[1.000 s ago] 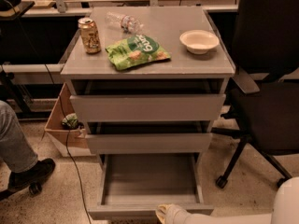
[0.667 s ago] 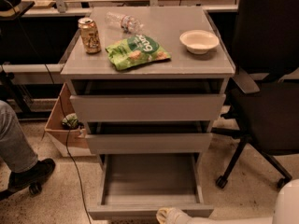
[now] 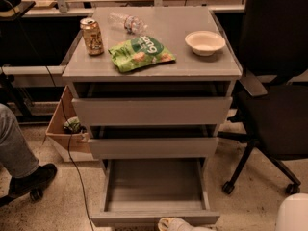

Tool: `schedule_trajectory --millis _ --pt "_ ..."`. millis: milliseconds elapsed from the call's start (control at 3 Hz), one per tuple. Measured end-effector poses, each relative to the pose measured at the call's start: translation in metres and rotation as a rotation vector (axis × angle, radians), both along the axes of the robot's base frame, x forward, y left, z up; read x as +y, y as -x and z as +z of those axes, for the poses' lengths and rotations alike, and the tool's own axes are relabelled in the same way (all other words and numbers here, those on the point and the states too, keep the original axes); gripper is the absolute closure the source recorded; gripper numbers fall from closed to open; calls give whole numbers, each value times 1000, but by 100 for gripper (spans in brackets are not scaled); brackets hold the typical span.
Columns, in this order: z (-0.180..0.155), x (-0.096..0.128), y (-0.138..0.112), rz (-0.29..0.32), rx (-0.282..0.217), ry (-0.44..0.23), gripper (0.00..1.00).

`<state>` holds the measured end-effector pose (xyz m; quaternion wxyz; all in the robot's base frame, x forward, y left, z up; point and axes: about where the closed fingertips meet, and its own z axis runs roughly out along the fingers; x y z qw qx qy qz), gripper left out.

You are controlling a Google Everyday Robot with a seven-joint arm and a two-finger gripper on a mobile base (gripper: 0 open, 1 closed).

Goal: Close bottom drawer

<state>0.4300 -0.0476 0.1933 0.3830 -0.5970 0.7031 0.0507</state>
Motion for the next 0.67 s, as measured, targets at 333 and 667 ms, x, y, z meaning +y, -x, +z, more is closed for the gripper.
schedule_trajectory --millis 333,667 --pt "-17 10 -24 1 -55 -30 100" --pt "-18 11 -26 3 -62 -32 100"
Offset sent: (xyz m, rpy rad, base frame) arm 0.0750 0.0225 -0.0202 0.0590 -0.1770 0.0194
